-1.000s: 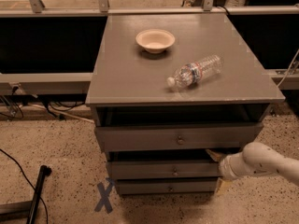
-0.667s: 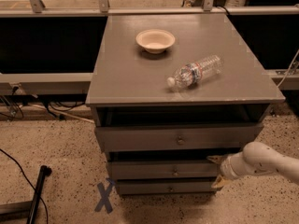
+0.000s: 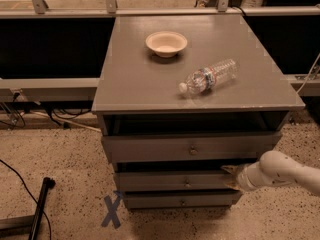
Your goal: Open middle drawer
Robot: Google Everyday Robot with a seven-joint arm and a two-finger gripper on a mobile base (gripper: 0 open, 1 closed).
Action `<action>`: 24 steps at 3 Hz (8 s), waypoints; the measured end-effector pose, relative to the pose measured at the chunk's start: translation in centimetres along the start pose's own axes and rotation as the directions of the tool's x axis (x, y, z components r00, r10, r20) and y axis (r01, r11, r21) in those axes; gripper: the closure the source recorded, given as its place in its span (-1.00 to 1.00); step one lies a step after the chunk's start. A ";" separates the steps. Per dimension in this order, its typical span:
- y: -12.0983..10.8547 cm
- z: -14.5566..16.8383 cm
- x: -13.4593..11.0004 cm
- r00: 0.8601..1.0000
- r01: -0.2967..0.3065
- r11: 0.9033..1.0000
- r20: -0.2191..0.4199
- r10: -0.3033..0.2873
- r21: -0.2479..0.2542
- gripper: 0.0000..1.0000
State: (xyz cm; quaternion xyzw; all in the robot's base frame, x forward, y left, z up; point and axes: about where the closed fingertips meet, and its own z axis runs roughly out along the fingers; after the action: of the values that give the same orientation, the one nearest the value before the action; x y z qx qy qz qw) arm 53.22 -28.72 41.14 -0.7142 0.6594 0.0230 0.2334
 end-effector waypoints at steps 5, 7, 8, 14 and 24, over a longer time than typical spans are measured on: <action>-0.1 -0.3 -0.1 1.000 0.000 1.000 0.000 0.000 0.001 -0.42; 0.0 -0.3 0.1 1.000 -0.010 1.000 -0.013 0.010 0.005 -1.00; -0.1 -0.3 0.7 0.999 -0.030 0.999 -0.027 0.030 0.019 -1.00; -0.2 -5.3 0.2 0.994 0.080 0.992 0.072 -0.087 0.100 0.31; 3.2 -3.8 0.8 0.996 -0.027 0.992 0.083 0.037 -0.126 -0.16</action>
Offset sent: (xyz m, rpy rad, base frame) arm -0.0343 -0.0195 0.0854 0.0068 -0.1137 0.0157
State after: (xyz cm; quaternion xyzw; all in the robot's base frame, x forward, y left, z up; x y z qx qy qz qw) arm 49.23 -30.93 43.26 -0.7150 0.6577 0.0981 0.2158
